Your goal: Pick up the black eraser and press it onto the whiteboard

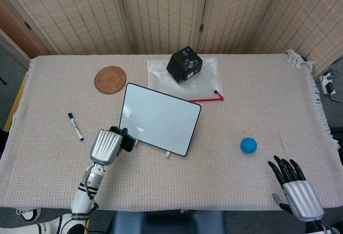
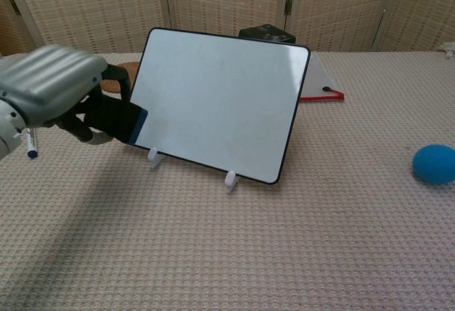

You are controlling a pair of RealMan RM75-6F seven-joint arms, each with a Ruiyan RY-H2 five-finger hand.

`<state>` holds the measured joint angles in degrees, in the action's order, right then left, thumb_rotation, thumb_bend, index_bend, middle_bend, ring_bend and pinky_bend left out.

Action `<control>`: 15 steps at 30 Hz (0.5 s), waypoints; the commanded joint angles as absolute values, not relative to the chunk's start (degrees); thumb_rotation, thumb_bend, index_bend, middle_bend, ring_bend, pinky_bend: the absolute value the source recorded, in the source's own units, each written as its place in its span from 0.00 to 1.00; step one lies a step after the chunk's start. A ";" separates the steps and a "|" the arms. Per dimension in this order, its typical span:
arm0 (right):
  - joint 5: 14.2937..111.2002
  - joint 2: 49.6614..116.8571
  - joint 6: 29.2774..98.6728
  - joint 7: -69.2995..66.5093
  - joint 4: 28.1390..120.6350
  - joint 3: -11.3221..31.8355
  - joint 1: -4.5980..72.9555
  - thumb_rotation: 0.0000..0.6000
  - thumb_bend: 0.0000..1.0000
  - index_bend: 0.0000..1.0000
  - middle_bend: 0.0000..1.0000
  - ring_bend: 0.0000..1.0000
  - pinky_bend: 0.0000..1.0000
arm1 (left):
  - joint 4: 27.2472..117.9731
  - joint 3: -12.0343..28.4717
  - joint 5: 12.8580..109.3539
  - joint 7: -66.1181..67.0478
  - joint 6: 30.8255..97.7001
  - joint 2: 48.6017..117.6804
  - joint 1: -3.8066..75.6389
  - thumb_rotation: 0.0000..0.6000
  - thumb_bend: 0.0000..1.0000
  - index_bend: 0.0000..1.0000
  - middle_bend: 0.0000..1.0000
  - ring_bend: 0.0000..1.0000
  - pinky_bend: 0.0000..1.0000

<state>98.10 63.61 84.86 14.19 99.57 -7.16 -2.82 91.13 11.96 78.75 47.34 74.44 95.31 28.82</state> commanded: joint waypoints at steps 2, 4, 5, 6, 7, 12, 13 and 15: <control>99.00 63.62 86.00 14.30 99.49 -7.38 -3.38 1.00 0.33 0.00 0.00 0.00 0.00 | 85.27 14.63 78.95 46.95 77.86 101.09 31.05 1.00 0.28 0.71 1.00 0.89 0.92; 98.79 63.65 85.95 14.27 99.49 -7.32 -3.42 1.00 0.33 0.00 0.00 0.00 0.00 | 83.33 15.32 78.76 47.74 78.32 102.77 31.86 1.00 0.28 0.71 1.00 0.89 0.92; 98.57 63.63 85.86 14.22 99.53 -7.24 -3.41 1.00 0.33 0.00 0.00 0.00 0.00 | 81.98 15.81 78.55 48.36 78.55 103.87 32.45 1.00 0.28 0.71 1.00 0.89 0.92; 98.43 63.60 85.81 14.15 99.57 -7.18 -3.40 1.00 0.33 0.00 0.00 0.00 0.00 | 80.99 16.19 78.37 48.77 78.69 104.69 32.90 1.00 0.28 0.71 1.00 0.89 0.92; 98.29 63.54 85.80 14.03 99.62 -7.12 -3.39 1.00 0.33 0.00 0.00 0.00 0.00 | 79.63 16.62 78.20 49.26 78.84 105.75 33.53 1.00 0.28 0.71 1.00 0.89 0.92; 98.05 63.16 86.06 13.28 99.74 -6.93 -3.45 1.00 0.33 0.00 0.00 0.00 0.00 | 74.75 17.50 77.65 50.69 78.61 109.10 35.84 1.00 0.29 0.71 1.00 0.89 0.92; 97.97 63.07 86.10 13.10 99.76 -6.87 -3.44 1.00 0.33 0.00 0.00 0.00 0.00 | 74.02 17.59 77.54 50.84 78.53 109.58 36.19 1.00 0.29 0.71 1.00 0.89 0.92; 97.66 62.85 86.07 12.62 99.82 -6.75 -3.42 1.00 0.33 0.00 0.00 0.00 0.00 | 72.53 17.77 77.32 51.10 78.27 110.64 37.02 1.00 0.29 0.71 1.00 0.89 0.92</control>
